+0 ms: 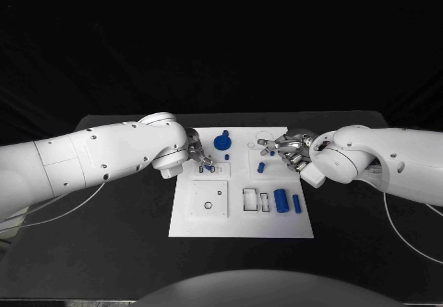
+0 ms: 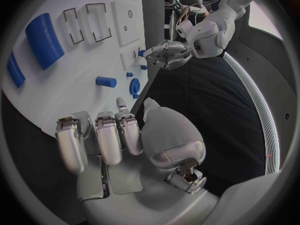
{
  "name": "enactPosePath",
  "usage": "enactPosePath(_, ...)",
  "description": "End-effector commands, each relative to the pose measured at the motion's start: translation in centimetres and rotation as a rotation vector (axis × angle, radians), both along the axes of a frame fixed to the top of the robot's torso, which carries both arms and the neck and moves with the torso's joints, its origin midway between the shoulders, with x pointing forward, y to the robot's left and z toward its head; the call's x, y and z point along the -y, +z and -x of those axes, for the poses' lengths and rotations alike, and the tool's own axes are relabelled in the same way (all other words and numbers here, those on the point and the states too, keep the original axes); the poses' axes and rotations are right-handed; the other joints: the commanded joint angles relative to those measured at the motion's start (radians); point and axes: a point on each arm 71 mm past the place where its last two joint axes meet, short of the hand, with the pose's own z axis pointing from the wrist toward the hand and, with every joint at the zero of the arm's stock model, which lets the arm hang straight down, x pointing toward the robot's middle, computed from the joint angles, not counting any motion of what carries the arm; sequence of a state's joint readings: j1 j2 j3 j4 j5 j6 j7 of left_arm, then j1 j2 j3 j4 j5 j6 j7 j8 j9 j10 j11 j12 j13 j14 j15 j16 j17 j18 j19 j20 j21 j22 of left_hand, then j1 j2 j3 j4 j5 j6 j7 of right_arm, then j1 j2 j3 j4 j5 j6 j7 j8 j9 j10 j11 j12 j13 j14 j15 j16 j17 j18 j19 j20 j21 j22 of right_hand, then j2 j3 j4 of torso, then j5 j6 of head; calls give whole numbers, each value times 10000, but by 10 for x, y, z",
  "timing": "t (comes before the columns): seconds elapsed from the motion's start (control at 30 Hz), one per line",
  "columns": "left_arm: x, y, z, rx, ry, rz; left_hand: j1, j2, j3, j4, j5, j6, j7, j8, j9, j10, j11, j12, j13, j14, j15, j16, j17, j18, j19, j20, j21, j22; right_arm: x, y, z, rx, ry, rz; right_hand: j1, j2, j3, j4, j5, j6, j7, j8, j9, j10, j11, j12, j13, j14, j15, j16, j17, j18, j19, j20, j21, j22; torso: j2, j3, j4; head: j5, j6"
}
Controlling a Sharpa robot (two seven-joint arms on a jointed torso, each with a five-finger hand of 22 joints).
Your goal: Assemble the parts on the task board
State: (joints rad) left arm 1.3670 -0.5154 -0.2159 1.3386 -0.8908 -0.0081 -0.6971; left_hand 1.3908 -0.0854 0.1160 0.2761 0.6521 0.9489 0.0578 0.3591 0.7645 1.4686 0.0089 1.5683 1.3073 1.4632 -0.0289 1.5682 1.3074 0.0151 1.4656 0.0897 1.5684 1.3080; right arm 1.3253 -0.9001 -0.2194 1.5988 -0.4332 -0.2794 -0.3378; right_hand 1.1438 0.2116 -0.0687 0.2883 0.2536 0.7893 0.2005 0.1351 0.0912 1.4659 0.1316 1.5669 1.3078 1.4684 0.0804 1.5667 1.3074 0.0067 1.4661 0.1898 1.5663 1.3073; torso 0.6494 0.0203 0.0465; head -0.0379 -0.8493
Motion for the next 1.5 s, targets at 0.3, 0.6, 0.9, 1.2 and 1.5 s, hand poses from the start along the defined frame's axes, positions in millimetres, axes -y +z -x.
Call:
enactPosePath(0.3,2,-1,0,-88,86,-215,85,37,80,0,-98,44,-15,24,13,1022,-73,25,2635,1076,-60,26,2634,-138,1007,-26,-13,2611,-2,0,0,29,148,-27,68,12,-75,7,13,-91,93,53,9,1049,97,39,2630,1024,58,41,2634,-67,1047,52,45,2635,3,12,-4,11,-14)
enactPosePath(0.6,5,-3,1,-215,-35,-292,77,92,100,37,-203,43,-13,28,17,1022,-72,25,2635,1076,-63,26,2634,-133,987,-30,-30,2603,-1,0,0,13,148,-38,68,12,-75,7,13,-91,93,53,9,1049,97,39,2630,1024,58,41,2634,-67,1047,52,45,2635,7,10,2,47,34)
enactPosePath(0.9,6,-4,0,-310,-68,-367,51,103,96,64,-247,40,-9,28,16,1022,-69,25,2635,1076,-63,26,2634,-131,982,-31,-33,2602,-2,0,1,12,147,-46,68,12,-75,7,13,-91,93,53,9,1049,97,39,2630,1024,58,41,2634,-67,1047,52,45,2635,0,-1,-2,17,-5)
enactPosePath(1.2,6,-4,-1,-356,-84,-413,48,125,104,75,-312,34,-12,26,16,1022,-70,25,2635,1076,-62,26,2634,-121,947,-32,-63,2589,-2,0,0,14,157,-49,68,12,-75,7,13,-91,93,53,9,1049,97,39,2630,1024,58,41,2634,-67,1047,52,45,2635,4,3,6,1,-36)
enactPosePath(1.5,7,-4,-1,-287,-52,-353,52,133,109,75,-342,24,-12,22,15,1022,-71,25,2635,1076,-62,26,2634,-121,947,-32,-63,2588,-3,0,1,12,166,-51,68,12,-75,7,13,-91,93,53,9,1049,97,39,2630,1024,58,41,2634,-67,1047,52,45,2635,4,2,-5,2,-41)
